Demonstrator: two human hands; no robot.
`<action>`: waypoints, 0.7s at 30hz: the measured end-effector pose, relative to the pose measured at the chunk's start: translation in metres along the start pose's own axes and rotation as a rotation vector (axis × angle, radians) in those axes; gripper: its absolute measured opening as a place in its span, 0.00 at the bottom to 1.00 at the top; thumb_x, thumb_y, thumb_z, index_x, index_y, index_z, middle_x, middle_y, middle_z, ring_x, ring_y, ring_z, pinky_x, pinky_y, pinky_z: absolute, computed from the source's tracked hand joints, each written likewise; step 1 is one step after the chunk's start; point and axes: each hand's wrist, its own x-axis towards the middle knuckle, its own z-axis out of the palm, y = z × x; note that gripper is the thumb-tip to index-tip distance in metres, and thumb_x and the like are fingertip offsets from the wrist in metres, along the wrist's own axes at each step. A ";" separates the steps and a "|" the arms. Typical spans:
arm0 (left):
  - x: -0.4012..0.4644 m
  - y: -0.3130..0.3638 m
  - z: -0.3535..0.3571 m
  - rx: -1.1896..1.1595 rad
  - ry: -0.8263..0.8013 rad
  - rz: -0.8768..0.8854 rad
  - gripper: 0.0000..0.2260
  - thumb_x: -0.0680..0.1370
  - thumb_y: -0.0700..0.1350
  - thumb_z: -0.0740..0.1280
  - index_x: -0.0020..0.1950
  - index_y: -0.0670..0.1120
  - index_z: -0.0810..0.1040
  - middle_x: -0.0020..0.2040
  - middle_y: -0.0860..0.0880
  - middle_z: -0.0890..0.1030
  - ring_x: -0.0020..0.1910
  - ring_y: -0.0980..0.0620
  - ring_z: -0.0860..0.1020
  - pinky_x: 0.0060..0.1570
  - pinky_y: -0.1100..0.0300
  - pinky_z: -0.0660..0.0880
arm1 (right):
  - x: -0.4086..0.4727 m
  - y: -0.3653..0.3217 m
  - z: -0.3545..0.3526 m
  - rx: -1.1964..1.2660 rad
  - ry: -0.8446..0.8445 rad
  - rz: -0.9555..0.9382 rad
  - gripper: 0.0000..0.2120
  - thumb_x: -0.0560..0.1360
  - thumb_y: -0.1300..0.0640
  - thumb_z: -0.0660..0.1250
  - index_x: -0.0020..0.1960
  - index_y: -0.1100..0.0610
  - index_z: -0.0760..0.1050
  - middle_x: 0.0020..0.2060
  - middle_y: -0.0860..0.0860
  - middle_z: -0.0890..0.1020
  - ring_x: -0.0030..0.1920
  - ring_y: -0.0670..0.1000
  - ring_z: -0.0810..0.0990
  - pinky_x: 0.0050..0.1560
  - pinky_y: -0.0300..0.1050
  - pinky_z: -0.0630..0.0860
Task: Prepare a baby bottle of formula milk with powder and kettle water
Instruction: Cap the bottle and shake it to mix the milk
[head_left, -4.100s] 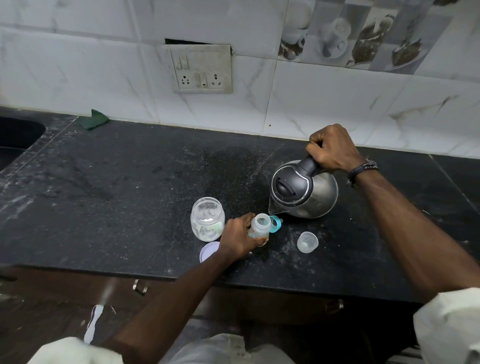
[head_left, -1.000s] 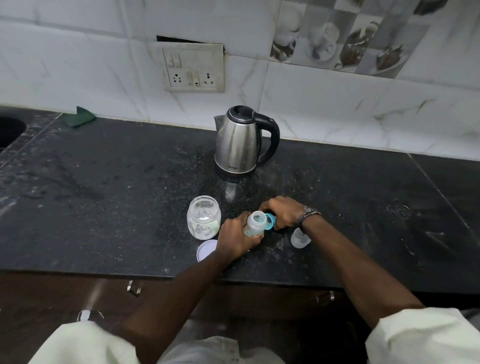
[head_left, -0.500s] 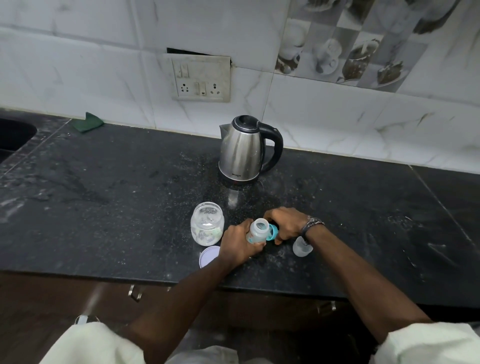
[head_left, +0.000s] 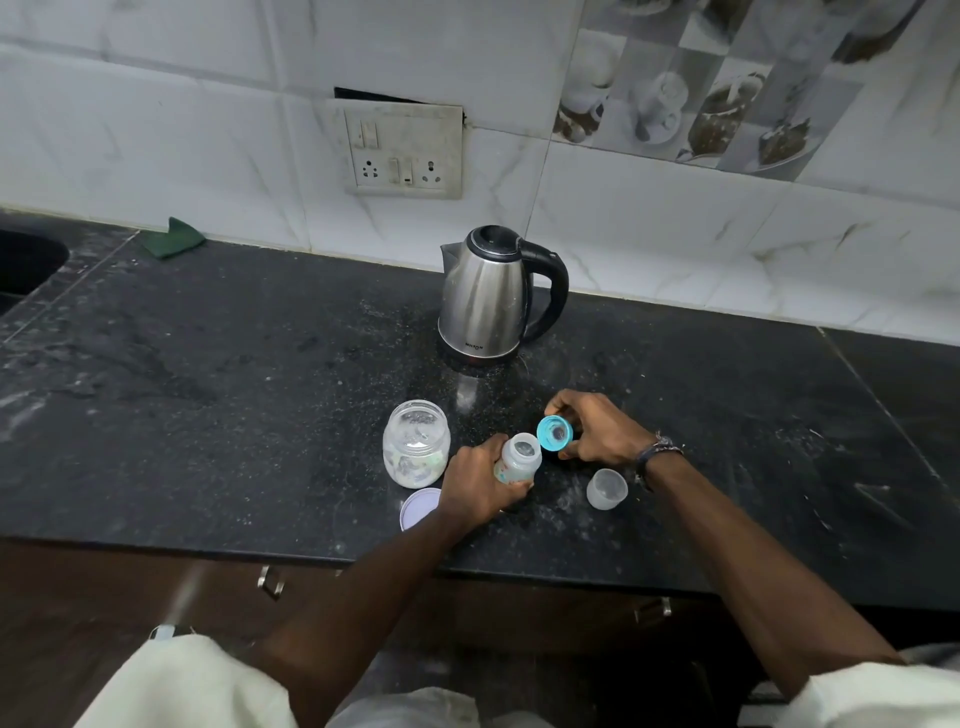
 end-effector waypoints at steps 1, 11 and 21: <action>0.000 -0.001 0.000 0.001 -0.002 0.001 0.29 0.64 0.64 0.72 0.60 0.52 0.76 0.48 0.52 0.85 0.46 0.51 0.83 0.45 0.50 0.79 | -0.002 0.000 -0.002 0.019 0.000 -0.003 0.27 0.62 0.61 0.82 0.57 0.53 0.75 0.52 0.46 0.82 0.51 0.45 0.81 0.54 0.45 0.80; 0.001 0.000 0.000 -0.007 -0.006 0.004 0.29 0.64 0.65 0.71 0.60 0.52 0.76 0.49 0.51 0.85 0.46 0.50 0.83 0.46 0.50 0.79 | -0.004 -0.023 -0.017 -0.066 -0.088 -0.090 0.27 0.61 0.57 0.82 0.57 0.47 0.76 0.52 0.44 0.81 0.52 0.46 0.80 0.56 0.49 0.79; 0.000 -0.001 -0.001 -0.029 0.008 0.015 0.30 0.64 0.64 0.71 0.61 0.51 0.77 0.48 0.49 0.86 0.45 0.47 0.83 0.44 0.48 0.79 | -0.004 -0.063 -0.017 -0.296 -0.190 -0.182 0.26 0.64 0.53 0.79 0.61 0.48 0.79 0.55 0.47 0.83 0.52 0.49 0.80 0.53 0.49 0.78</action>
